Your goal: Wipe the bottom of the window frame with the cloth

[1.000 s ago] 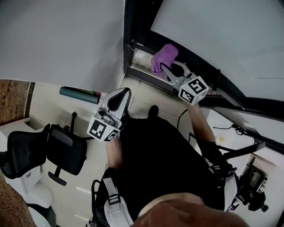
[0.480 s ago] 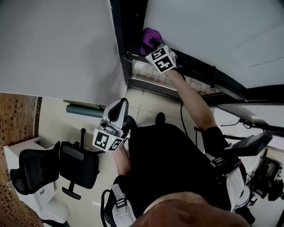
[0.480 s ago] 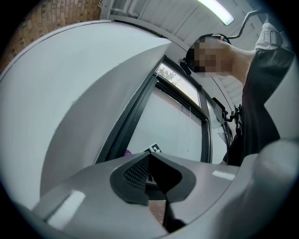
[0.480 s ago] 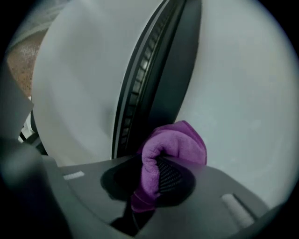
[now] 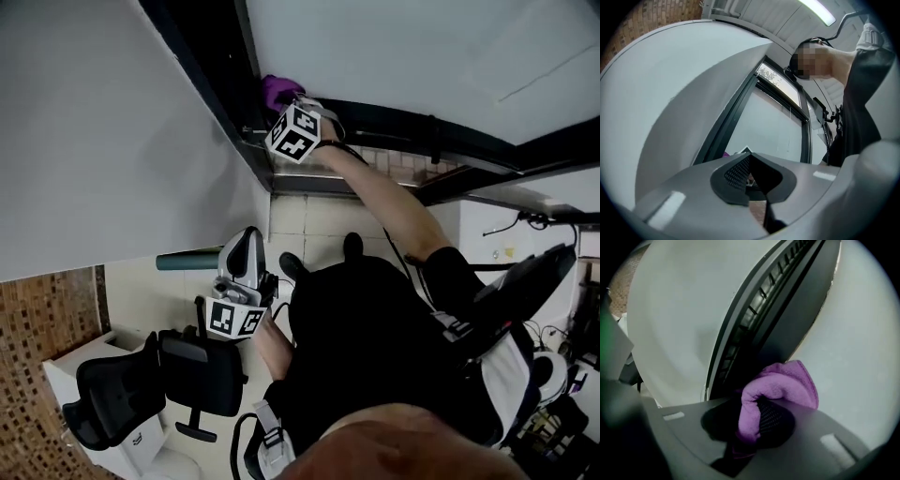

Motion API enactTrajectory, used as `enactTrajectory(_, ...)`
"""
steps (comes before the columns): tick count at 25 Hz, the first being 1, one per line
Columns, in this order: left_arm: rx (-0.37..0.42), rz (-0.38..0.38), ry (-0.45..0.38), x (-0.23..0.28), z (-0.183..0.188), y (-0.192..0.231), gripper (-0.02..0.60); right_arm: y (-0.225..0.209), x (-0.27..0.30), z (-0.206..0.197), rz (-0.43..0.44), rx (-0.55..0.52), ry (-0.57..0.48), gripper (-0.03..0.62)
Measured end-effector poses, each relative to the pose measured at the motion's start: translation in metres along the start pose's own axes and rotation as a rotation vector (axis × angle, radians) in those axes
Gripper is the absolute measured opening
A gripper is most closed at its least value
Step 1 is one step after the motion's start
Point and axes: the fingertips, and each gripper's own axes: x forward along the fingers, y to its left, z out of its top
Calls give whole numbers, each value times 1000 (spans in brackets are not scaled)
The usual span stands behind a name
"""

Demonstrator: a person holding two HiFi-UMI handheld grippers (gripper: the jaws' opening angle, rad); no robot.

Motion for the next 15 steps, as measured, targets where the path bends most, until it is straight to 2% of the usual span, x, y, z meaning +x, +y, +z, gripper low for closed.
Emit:
enactTrajectory(7,5,-42,26,11,0,-13,3,-1,-9,-7,-11,-64,22,66)
enactTrajectory(11,12,-52,41,17,-3,-16,3,-9,-23,-29,-29,-107,50,66)
enactTrajectory(15,0,-84,65,28,-12,-22,3,-25,-47,-69,-63,-145,123,66)
